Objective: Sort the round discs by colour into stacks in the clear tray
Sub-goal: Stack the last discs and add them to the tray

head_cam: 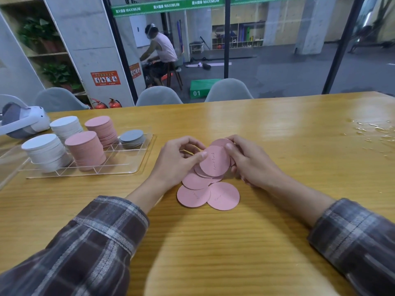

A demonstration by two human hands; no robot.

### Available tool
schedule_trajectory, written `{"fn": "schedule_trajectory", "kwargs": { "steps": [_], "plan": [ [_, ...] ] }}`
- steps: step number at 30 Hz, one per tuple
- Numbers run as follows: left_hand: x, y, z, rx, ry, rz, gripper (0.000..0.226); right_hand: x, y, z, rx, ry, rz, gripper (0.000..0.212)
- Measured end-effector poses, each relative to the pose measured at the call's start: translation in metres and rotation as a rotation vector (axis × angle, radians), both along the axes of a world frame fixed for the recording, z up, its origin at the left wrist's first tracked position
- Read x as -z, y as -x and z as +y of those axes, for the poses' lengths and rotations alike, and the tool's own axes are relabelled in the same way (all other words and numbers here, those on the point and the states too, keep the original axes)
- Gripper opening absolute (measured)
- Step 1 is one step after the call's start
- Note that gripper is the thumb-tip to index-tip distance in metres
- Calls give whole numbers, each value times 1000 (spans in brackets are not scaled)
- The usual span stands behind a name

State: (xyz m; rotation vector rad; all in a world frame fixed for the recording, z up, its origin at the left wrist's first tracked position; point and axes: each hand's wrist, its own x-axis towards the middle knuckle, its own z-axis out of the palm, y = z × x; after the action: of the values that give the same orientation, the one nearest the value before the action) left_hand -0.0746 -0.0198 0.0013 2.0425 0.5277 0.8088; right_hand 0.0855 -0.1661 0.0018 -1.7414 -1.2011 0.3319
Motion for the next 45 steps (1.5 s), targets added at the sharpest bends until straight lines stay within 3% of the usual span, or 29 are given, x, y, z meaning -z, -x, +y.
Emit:
{"fn": "schedule_trajectory", "kwargs": {
  "steps": [13,16,18,21,31,35,39,45],
  "plan": [
    [-2,-3,-10,-48,-62,-52,10,8,-4,5,-61,-27,-94,22],
    [1,-2,-3,-114,-248,98,9,6,-6,4,14,-24,-133,22],
    [5,0,3,-110,-342,278,21,5,-8,2,47,-19,-126,19],
    [6,3,5,-53,-358,397,34,5,-10,1,77,-20,-122,16],
    [-1,3,10,-48,-67,150,6,2,-11,0,165,12,-118,17],
    [-4,1,4,-8,66,30,4,2,-4,1,80,29,64,27],
    [-1,-2,-5,-12,76,-32,9,-4,4,1,-18,33,140,29],
    [0,-2,-7,1,78,-45,15,1,1,3,-64,9,-48,14]
  ]
}}
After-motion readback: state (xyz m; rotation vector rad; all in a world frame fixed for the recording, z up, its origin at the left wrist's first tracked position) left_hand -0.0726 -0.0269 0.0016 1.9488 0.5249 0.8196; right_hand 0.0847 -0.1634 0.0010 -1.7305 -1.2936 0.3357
